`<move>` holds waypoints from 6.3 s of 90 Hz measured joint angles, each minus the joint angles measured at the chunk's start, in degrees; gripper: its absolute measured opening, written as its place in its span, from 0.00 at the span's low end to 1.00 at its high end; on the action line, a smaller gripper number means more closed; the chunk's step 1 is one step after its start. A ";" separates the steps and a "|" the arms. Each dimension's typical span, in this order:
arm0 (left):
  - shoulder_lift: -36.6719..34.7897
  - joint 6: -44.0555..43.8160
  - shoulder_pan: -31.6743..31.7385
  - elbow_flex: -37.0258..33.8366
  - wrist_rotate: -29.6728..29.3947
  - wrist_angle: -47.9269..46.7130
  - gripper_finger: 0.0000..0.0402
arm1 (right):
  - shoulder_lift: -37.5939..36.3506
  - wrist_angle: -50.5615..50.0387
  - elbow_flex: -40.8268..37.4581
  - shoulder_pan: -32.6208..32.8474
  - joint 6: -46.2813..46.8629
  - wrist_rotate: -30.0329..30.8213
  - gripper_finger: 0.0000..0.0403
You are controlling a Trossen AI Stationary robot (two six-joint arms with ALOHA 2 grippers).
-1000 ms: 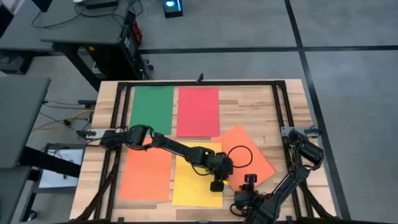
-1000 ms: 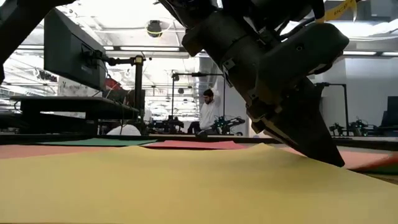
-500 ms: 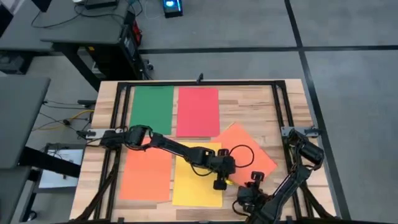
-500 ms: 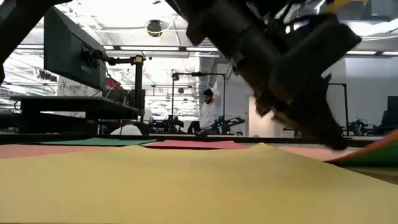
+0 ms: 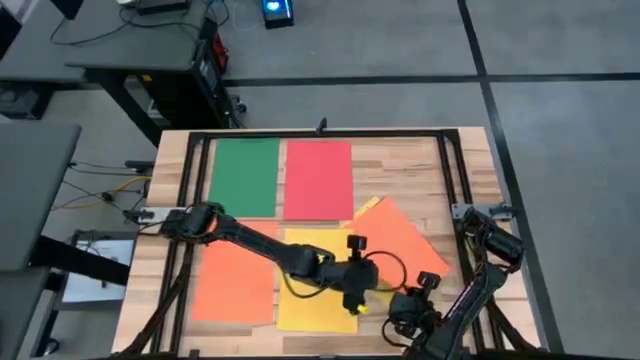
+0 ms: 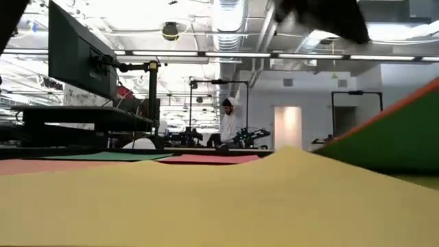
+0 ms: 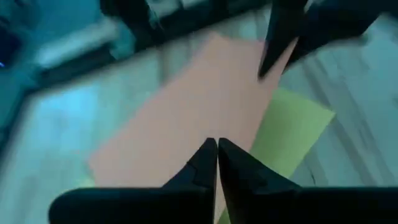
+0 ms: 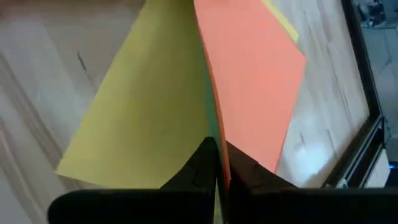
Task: Organize paper
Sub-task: Stack the orange paper on top of the orange paper
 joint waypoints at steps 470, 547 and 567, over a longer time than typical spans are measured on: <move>-17.88 -2.89 3.56 -35.28 21.18 44.03 0.42 | -17.20 4.01 19.51 -13.09 -47.32 -6.18 0.00; -17.93 -3.70 3.62 -35.28 17.12 46.70 0.42 | -17.23 7.87 19.51 -14.46 -46.24 -6.09 0.00; -17.93 -6.98 4.47 -35.28 15.00 44.26 0.42 | -17.24 7.92 19.51 -14.80 -46.19 -6.07 0.00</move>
